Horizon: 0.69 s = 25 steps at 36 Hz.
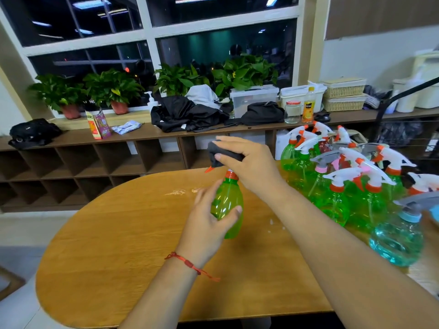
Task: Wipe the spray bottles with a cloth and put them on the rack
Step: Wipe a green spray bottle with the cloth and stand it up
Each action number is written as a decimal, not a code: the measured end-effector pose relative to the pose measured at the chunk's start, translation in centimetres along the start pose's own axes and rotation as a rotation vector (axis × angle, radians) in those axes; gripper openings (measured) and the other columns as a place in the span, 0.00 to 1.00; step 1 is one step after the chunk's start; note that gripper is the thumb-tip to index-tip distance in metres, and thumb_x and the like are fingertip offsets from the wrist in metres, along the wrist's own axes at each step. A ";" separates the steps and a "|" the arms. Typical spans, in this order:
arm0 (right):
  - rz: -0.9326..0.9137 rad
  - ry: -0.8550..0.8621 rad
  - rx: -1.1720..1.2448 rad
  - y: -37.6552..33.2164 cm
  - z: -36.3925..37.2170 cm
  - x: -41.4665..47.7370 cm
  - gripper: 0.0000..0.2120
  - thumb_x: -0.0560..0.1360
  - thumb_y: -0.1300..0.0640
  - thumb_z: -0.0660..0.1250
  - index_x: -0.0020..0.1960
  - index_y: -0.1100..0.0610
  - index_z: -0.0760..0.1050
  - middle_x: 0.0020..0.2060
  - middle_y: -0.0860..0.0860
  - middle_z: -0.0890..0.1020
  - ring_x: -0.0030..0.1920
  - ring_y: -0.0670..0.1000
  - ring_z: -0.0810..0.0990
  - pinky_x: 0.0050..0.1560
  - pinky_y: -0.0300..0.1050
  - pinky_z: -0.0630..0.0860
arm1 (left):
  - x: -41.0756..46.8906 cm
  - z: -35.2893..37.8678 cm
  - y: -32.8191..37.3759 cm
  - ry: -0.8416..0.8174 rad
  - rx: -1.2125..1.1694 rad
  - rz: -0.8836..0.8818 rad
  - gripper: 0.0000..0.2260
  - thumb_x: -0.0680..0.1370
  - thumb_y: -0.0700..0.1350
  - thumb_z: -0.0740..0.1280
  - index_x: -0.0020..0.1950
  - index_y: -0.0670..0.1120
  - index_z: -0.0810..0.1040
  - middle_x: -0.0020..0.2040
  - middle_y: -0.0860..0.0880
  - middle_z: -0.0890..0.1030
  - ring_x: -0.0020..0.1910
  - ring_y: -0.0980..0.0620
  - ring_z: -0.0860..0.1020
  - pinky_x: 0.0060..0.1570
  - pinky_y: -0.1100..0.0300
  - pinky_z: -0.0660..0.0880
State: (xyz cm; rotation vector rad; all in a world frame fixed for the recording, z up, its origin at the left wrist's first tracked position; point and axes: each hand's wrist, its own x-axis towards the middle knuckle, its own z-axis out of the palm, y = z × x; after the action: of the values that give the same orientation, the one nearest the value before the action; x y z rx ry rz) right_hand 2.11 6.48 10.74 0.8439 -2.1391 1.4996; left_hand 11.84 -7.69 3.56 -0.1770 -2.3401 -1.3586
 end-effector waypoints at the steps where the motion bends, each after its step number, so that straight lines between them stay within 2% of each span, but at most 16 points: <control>1: -0.022 -0.007 -0.039 -0.3 0.0 0.3 0.17 0.77 0.55 0.77 0.65 0.48 0.85 0.65 0.42 0.84 0.66 0.35 0.78 0.71 0.34 0.71 | -0.1 0.2 0.1 0.002 0.010 0.008 0.31 0.79 0.50 0.77 0.80 0.58 0.69 0.67 0.60 0.72 0.65 0.79 0.66 0.59 0.82 0.64; 3: -0.023 -0.016 -0.029 -0.6 -0.2 0.7 0.16 0.77 0.54 0.77 0.65 0.48 0.85 0.62 0.42 0.85 0.64 0.36 0.80 0.71 0.36 0.73 | -0.2 0.2 0.1 0.033 -0.005 0.015 0.30 0.79 0.48 0.77 0.79 0.54 0.71 0.67 0.59 0.72 0.64 0.81 0.65 0.57 0.83 0.63; 5: 0.036 -0.052 0.091 -0.5 -0.5 1.0 0.14 0.79 0.53 0.76 0.64 0.49 0.86 0.57 0.43 0.87 0.60 0.40 0.84 0.66 0.45 0.79 | -0.4 0.0 0.1 0.046 -0.038 0.019 0.31 0.79 0.48 0.77 0.80 0.54 0.71 0.68 0.57 0.73 0.64 0.78 0.67 0.58 0.81 0.66; 7: 0.186 -0.120 0.301 -0.5 -1.0 1.4 0.10 0.81 0.52 0.73 0.60 0.51 0.87 0.53 0.50 0.89 0.53 0.49 0.86 0.57 0.54 0.81 | -0.7 -0.5 -0.3 0.011 -0.078 0.020 0.31 0.78 0.46 0.77 0.80 0.55 0.71 0.69 0.56 0.74 0.65 0.74 0.70 0.59 0.77 0.71; 8: 0.281 -0.171 0.420 -0.4 -1.3 1.6 0.10 0.82 0.51 0.72 0.59 0.53 0.87 0.54 0.55 0.89 0.52 0.55 0.86 0.54 0.56 0.79 | -0.8 -0.8 -0.4 -0.013 -0.096 0.022 0.31 0.79 0.45 0.77 0.80 0.54 0.71 0.69 0.56 0.74 0.65 0.73 0.71 0.58 0.76 0.73; 11: 0.486 -0.331 0.574 -0.1 -2.3 1.8 0.16 0.83 0.48 0.70 0.63 0.58 0.84 0.58 0.63 0.86 0.55 0.67 0.83 0.53 0.57 0.74 | -1.1 -1.4 -0.4 -0.029 -0.121 0.041 0.31 0.78 0.44 0.78 0.79 0.54 0.73 0.69 0.56 0.75 0.66 0.72 0.72 0.59 0.75 0.73; 13: 0.533 -0.360 0.567 0.2 -2.4 1.6 0.18 0.82 0.46 0.71 0.61 0.60 0.84 0.52 0.62 0.85 0.46 0.62 0.82 0.47 0.53 0.73 | -0.8 -1.9 -0.7 0.027 -0.241 0.001 0.30 0.76 0.49 0.78 0.77 0.58 0.74 0.69 0.55 0.79 0.66 0.63 0.78 0.59 0.66 0.78; 15: 0.560 -0.317 0.581 0.5 -2.1 1.0 0.15 0.82 0.47 0.70 0.56 0.59 0.85 0.48 0.60 0.85 0.47 0.58 0.80 0.50 0.53 0.73 | -0.4 -2.5 -1.2 0.071 -0.332 -0.039 0.30 0.75 0.50 0.80 0.75 0.60 0.76 0.69 0.53 0.82 0.66 0.55 0.82 0.58 0.58 0.82; 17: 0.535 -0.256 0.618 1.1 -1.8 0.1 0.15 0.81 0.48 0.71 0.54 0.59 0.86 0.48 0.60 0.85 0.49 0.60 0.79 0.52 0.57 0.71 | 0.0 -2.8 -1.5 0.070 -0.264 -0.021 0.30 0.76 0.50 0.80 0.76 0.61 0.75 0.70 0.54 0.80 0.67 0.54 0.81 0.60 0.56 0.81; 21: 0.473 -0.139 0.588 1.7 -2.1 -1.4 0.15 0.83 0.47 0.70 0.55 0.58 0.86 0.50 0.61 0.87 0.47 0.62 0.84 0.49 0.54 0.76 | 0.3 -2.4 -1.7 0.091 -0.180 -0.014 0.30 0.78 0.47 0.78 0.77 0.61 0.73 0.68 0.57 0.77 0.63 0.64 0.79 0.54 0.68 0.80; 23: 0.445 -0.100 0.529 2.0 -2.5 -2.4 0.21 0.81 0.41 0.71 0.56 0.59 0.86 0.52 0.69 0.85 0.48 0.73 0.82 0.47 0.61 0.75 | 0.6 -1.9 -1.9 0.111 -0.185 -0.031 0.28 0.78 0.49 0.77 0.75 0.64 0.73 0.68 0.58 0.77 0.62 0.63 0.79 0.53 0.67 0.80; 24: 0.429 -0.072 0.504 2.0 -2.7 -3.0 0.22 0.80 0.40 0.71 0.55 0.59 0.85 0.51 0.73 0.82 0.43 0.75 0.79 0.43 0.63 0.72 | 0.8 -1.8 -2.0 0.105 -0.192 -0.041 0.28 0.78 0.50 0.77 0.74 0.66 0.72 0.68 0.58 0.77 0.62 0.63 0.79 0.53 0.68 0.80; 25: 0.413 -0.043 0.485 2.0 -3.0 -3.6 0.21 0.81 0.41 0.70 0.54 0.59 0.85 0.47 0.74 0.81 0.38 0.71 0.76 0.40 0.62 0.70 | 0.9 -1.5 -2.0 0.083 -0.190 -0.044 0.28 0.78 0.51 0.77 0.74 0.67 0.72 0.68 0.59 0.77 0.63 0.65 0.78 0.54 0.69 0.79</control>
State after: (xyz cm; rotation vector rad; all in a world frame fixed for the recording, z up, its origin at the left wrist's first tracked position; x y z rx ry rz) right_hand 3.39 10.68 8.18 0.5986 -2.0953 2.2896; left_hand 10.87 -10.11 2.95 -0.1232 -2.1583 -1.5790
